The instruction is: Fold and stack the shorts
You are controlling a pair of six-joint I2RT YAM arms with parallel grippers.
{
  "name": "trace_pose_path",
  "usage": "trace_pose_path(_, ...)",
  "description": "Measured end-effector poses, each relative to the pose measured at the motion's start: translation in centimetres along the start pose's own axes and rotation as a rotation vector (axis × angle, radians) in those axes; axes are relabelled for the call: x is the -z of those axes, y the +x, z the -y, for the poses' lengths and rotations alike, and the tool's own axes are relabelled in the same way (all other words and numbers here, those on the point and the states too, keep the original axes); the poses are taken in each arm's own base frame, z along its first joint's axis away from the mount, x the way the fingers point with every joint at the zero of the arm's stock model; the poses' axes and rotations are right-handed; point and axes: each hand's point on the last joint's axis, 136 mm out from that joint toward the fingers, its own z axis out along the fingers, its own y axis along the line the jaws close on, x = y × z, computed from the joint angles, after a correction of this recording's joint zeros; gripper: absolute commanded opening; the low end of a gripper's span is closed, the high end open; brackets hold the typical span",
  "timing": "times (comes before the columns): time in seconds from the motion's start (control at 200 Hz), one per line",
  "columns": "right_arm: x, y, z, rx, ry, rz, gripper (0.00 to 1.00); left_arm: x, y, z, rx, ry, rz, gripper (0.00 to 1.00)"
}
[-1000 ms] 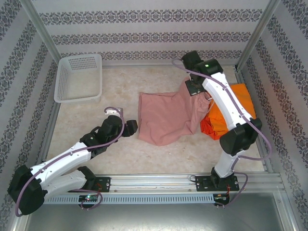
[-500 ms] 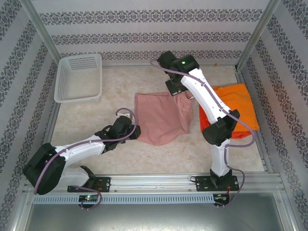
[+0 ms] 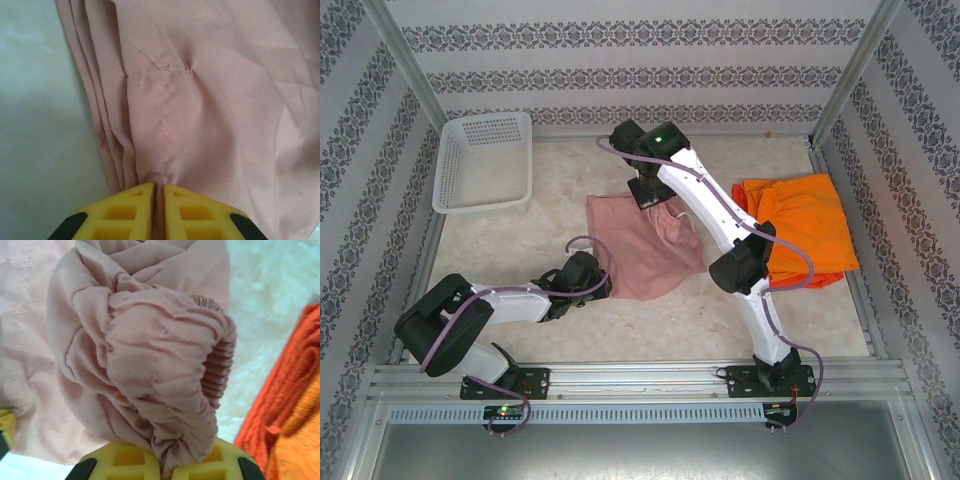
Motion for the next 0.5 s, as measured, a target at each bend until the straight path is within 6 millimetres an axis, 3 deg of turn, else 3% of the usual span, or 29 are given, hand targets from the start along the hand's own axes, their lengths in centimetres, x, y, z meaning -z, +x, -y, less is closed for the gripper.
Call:
trace_pose_path(0.16,-1.7,-0.3,-3.1,-0.038,-0.101,-0.029,0.03,-0.4,-0.2,0.5,0.017,0.028,0.013,0.13)
trace_pose_path(0.245,-2.9,-0.5,-5.2,-0.054,-0.165,-0.046,0.1,-0.4,-0.2,0.6,0.022,0.035,0.011,0.19)
trace_pose_path(0.38,-4.0,-1.0,-9.3,-0.087,-0.334,-0.076,0.39,0.2,-0.5,1.1,0.045,0.059,0.022,0.43)
trace_pose_path(0.5,-2.5,-2.3,-11.6,-0.141,-0.511,-0.054,0.67,2.9,-1.6,2.1,0.057,0.1,0.065,0.59)
